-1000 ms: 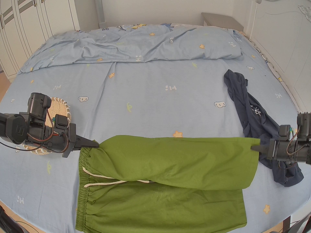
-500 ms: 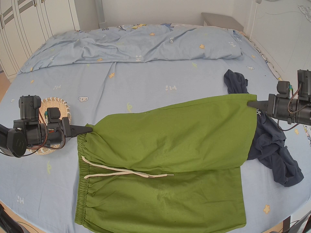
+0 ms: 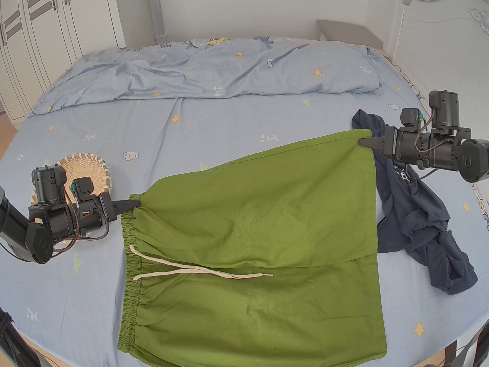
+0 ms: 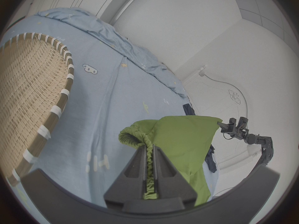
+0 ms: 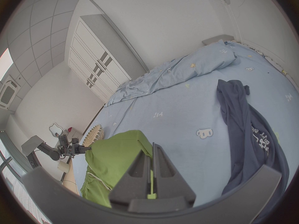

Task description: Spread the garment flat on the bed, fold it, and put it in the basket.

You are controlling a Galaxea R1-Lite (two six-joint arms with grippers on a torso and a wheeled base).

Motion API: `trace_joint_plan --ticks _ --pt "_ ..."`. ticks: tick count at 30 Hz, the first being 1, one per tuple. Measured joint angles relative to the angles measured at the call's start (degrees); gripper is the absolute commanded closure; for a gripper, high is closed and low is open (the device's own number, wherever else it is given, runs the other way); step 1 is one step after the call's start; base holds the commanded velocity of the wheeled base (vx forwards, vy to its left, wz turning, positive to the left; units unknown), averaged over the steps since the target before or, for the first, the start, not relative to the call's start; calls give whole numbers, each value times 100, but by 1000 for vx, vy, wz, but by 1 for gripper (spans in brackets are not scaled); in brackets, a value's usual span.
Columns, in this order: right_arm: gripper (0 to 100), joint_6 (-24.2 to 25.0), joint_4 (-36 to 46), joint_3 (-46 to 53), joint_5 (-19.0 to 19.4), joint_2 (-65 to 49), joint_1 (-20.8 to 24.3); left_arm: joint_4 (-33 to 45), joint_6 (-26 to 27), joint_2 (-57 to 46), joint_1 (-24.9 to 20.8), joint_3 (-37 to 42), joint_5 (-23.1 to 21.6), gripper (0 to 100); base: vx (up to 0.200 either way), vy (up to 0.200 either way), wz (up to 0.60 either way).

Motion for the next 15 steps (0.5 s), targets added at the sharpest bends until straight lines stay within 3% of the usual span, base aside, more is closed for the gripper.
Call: trace_joint_plan --ticks 15 --pt "100 -2 144 -1148 -2 1023 -29 -1421 -385 636 -62 72 184 100 0 0 0"
